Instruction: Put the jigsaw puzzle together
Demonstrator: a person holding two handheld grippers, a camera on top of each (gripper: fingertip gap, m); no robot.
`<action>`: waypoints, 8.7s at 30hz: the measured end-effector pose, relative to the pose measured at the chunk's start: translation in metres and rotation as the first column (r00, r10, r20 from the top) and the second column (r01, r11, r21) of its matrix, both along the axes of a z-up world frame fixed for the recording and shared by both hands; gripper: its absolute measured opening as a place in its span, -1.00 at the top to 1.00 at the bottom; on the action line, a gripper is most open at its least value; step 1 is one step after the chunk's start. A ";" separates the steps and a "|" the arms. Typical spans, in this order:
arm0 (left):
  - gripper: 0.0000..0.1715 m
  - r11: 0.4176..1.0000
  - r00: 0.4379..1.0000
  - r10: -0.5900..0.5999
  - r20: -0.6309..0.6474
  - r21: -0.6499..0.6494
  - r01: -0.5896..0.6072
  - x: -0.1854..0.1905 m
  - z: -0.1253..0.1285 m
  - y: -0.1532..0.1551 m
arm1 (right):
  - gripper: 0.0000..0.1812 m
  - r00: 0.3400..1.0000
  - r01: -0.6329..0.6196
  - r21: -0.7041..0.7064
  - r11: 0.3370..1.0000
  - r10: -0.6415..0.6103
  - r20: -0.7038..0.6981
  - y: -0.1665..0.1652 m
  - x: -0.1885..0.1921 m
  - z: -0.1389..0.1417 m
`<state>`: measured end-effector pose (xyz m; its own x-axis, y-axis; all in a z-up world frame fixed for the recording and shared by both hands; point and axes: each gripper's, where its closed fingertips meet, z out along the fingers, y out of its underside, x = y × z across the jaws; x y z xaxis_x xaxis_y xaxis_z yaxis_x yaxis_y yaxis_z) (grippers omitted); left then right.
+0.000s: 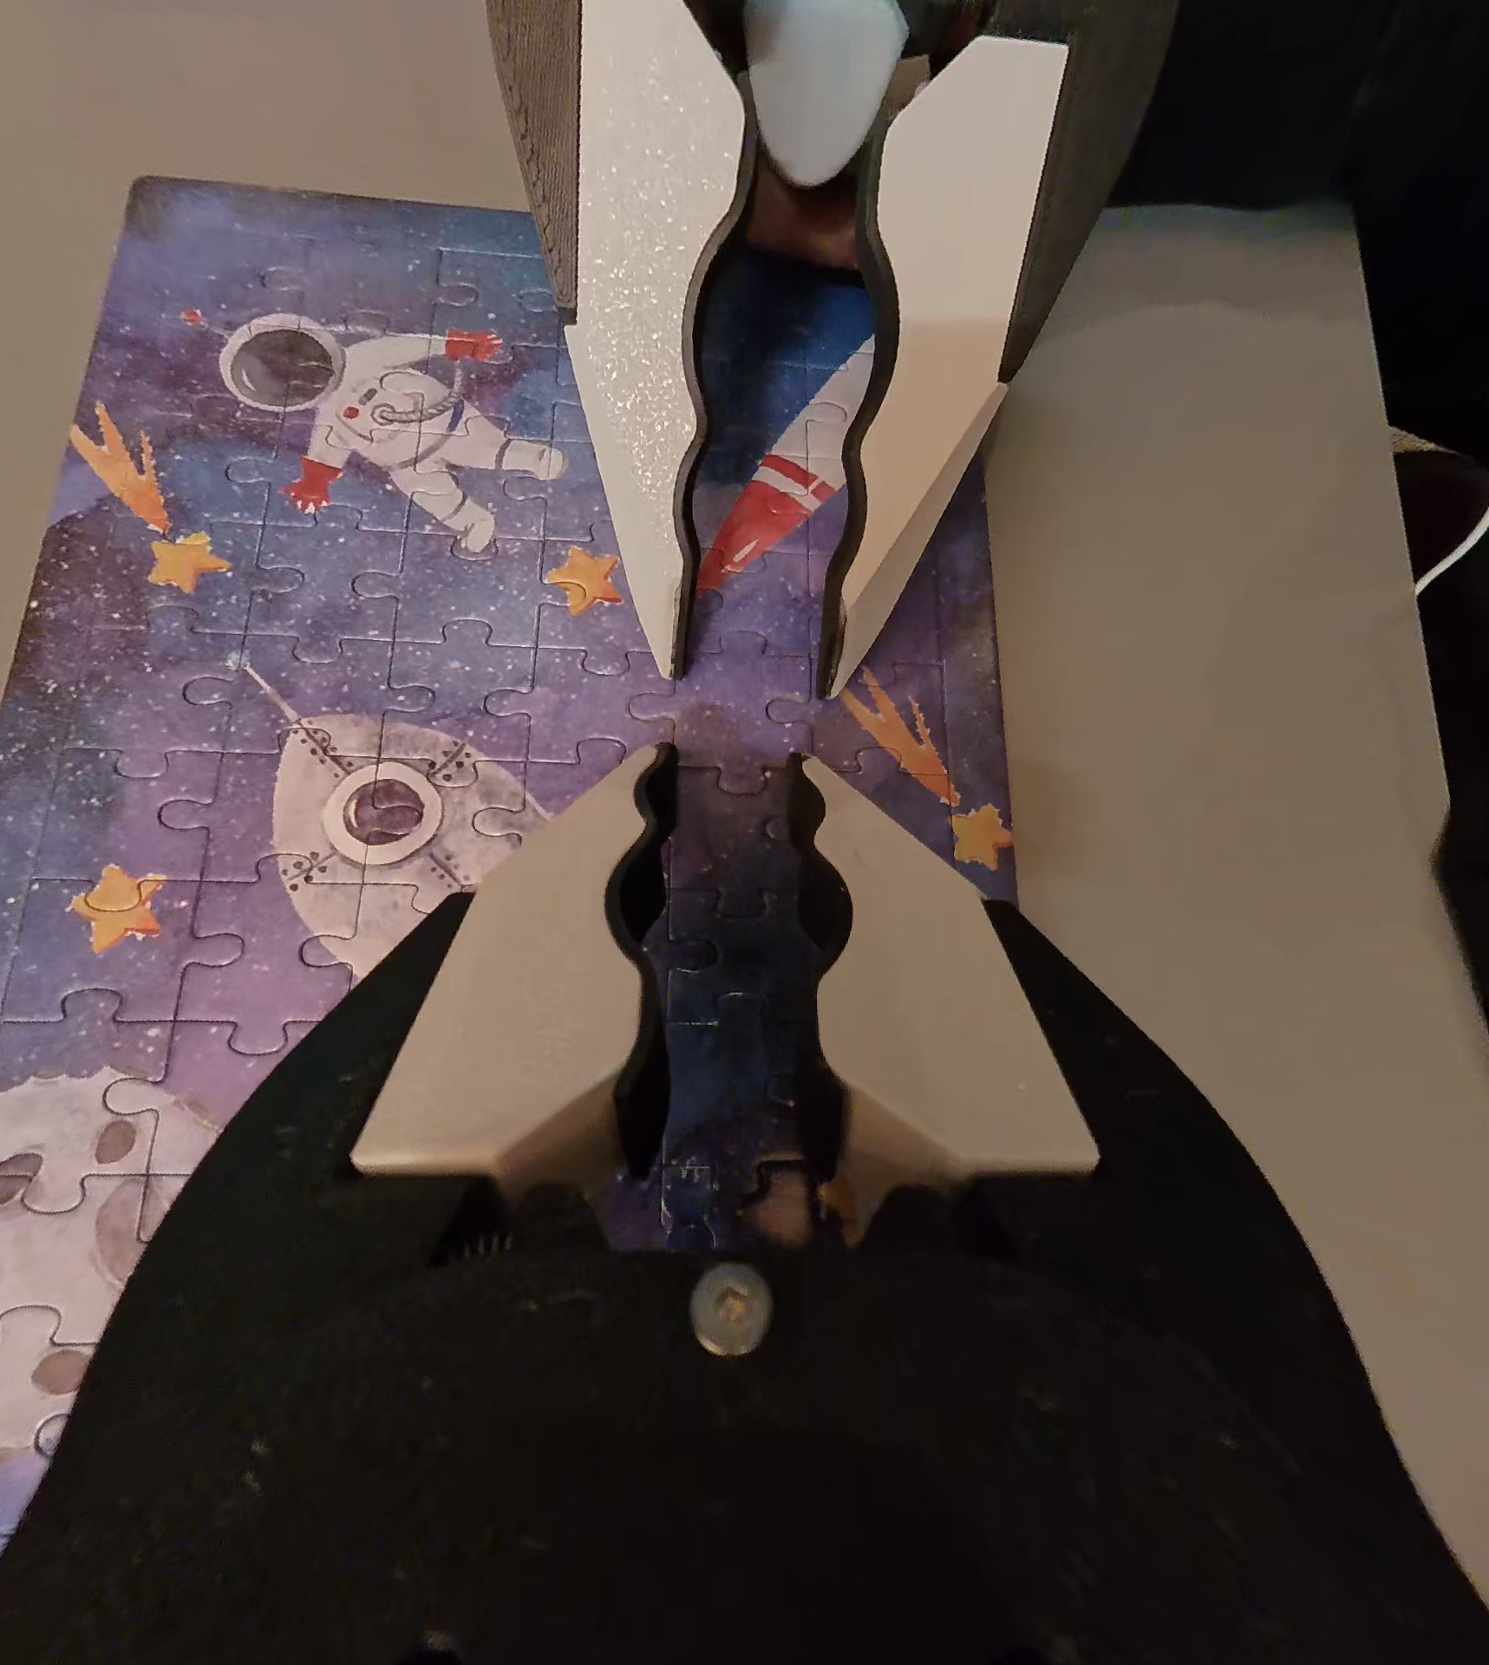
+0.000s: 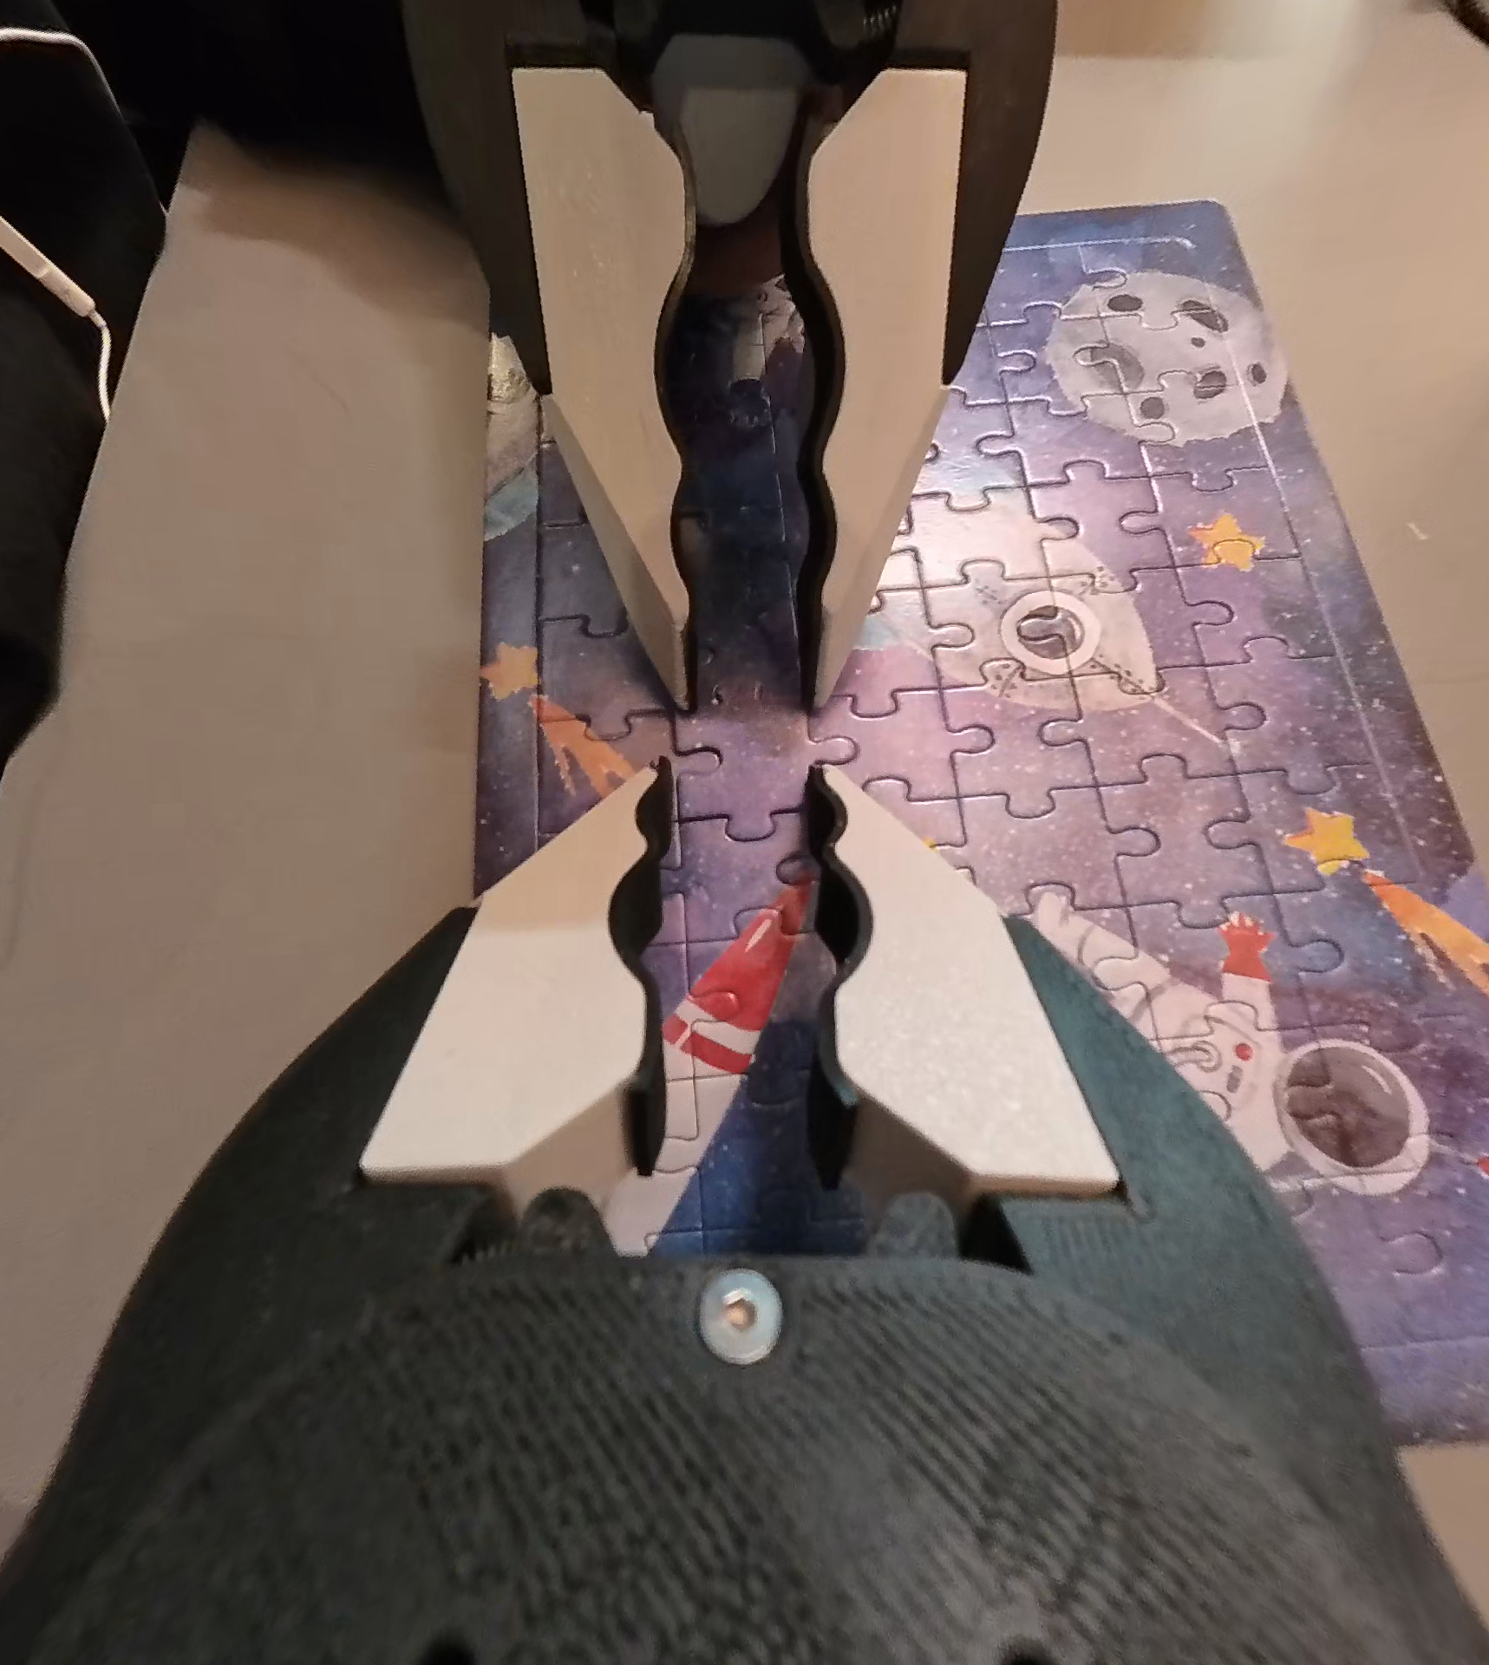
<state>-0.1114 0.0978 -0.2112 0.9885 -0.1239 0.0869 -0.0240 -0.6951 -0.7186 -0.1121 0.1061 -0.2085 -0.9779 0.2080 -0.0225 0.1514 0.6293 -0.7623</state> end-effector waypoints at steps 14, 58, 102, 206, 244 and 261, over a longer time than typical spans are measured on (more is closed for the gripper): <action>0.95 1.000 0.998 0.004 0.055 -0.007 -0.004 0.005 0.000 0.001 | 0.81 0.999 0.019 0.002 1.000 -0.019 -0.044 -0.001 -0.005 0.003; 0.93 0.678 0.585 0.731 -0.351 0.281 -0.679 -0.188 0.071 -0.118 | 0.61 0.591 0.705 -0.209 0.677 -0.725 -0.354 0.153 -0.113 0.061; 1.00 0.793 0.777 0.596 -0.202 0.000 -0.609 -0.154 -0.003 -0.114 | 1.00 0.832 0.522 0.038 0.852 -0.499 -0.240 -0.087 -0.135 0.026; 1.00 0.846 0.842 0.529 -0.108 -0.010 -0.533 -0.054 -0.003 -0.055 | 1.00 0.900 0.435 0.036 0.899 -0.434 -0.050 0.009 -0.050 0.004; -0.02 0.947 0.941 0.310 -0.135 -0.048 -0.318 -0.037 -0.002 -0.062 | 0.37 0.946 0.323 -0.017 0.946 -0.324 -0.022 0.037 -0.017 0.025; -0.11 0.903 0.900 0.429 -0.073 0.002 -0.430 -0.051 -0.001 -0.087 | 0.23 0.913 0.402 -0.106 0.910 -0.407 -0.030 0.042 -0.023 0.029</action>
<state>-0.1628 0.0105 -0.2117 0.9491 0.3148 0.0146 0.2297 -0.6592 -0.7161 -0.1351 0.1485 -0.1799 -0.8107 0.5853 -0.0151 0.3377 0.4464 -0.8286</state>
